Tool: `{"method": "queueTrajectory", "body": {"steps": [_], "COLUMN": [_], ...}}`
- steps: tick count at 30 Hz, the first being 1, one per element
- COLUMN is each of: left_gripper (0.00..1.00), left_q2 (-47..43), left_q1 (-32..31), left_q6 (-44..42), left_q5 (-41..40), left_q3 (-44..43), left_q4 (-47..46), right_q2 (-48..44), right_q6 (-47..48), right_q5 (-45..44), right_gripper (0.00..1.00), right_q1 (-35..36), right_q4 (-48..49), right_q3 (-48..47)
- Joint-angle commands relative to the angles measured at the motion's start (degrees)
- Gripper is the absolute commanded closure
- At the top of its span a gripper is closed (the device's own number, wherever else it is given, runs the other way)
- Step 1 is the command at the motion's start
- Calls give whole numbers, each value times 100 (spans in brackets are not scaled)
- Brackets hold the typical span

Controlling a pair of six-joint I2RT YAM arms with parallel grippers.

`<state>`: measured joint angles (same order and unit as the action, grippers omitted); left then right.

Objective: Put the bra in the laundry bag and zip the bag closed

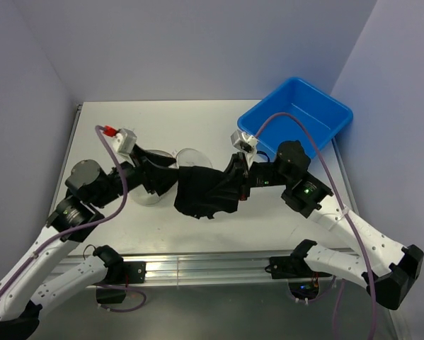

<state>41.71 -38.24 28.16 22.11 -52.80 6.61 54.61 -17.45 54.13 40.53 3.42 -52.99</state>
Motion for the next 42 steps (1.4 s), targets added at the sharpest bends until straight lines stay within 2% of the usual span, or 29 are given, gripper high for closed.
{"method": "queueTrajectory", "body": {"steps": [1,2,3,4,7,9,13,17,19,23,25,29,36,38,39,40,42], "left_gripper": [33,33,34,37,45,48,52,52,49,46,49,52,64,71,77,89,100], "left_q2": [-251,-269,-321,-348,-383,-322,-392,-611,-665,-314,-103,30,302,302,294,276,197], "left_q1": [1,1,9,18,79,211,571,1054,1318,1713,1978,2136,2417,2470,2496,2505,2523], "left_q6": [-470,-409,-356,-303,83,435,953,1384,1481,1516,1543,1640,1719,1736,1745,1763,1789], "left_q5": [-2602,-3067,-3934,-4264,-5099,-5234,-5164,-4709,-4471,-4146,-3688,-3678,-3539,-3494,-3477,-3459,-3424], "left_q3": [-415,-442,-494,-495,-223,-22,392,1032,1227,1543,1623,1860,2185,2264,2308,2344,2440], "left_q4": [1191,1541,1736,1886,2256,2502,2530,2240,1898,1406,1133,650,140,51,16,-63,-116], "right_q2": [190,304,357,401,621,779,1130,1560,1998,2729,3132,3670,4487,4707,4778,4900,5032], "right_q6": [-329,-364,-486,-548,-671,-689,-672,-742,-795,-882,-926,-1006,-1146,-1190,-1199,-1208,-1173], "right_q5": [-280,-341,-411,-473,-877,-1175,-1509,-1642,-1599,-1502,-1414,-1195,-913,-843,-851,-834,-755], "right_gripper": [98,99,100,100,100,100,100,100,100,100,100,100,100,100,100,100,100], "right_q1": [42,34,34,34,33,34,34,34,25,34,34,34,34,33,34,34,42], "right_q4": [633,755,878,1019,1231,1354,1635,2311,2330,2426,2409,2541,2856,3084,3129,3164,3217], "right_q3": [-140,-185,-211,-229,-466,-667,-1080,-1327,-1730,-2381,-2768,-3190,-3595,-3604,-3622,-3622,-3561]}}
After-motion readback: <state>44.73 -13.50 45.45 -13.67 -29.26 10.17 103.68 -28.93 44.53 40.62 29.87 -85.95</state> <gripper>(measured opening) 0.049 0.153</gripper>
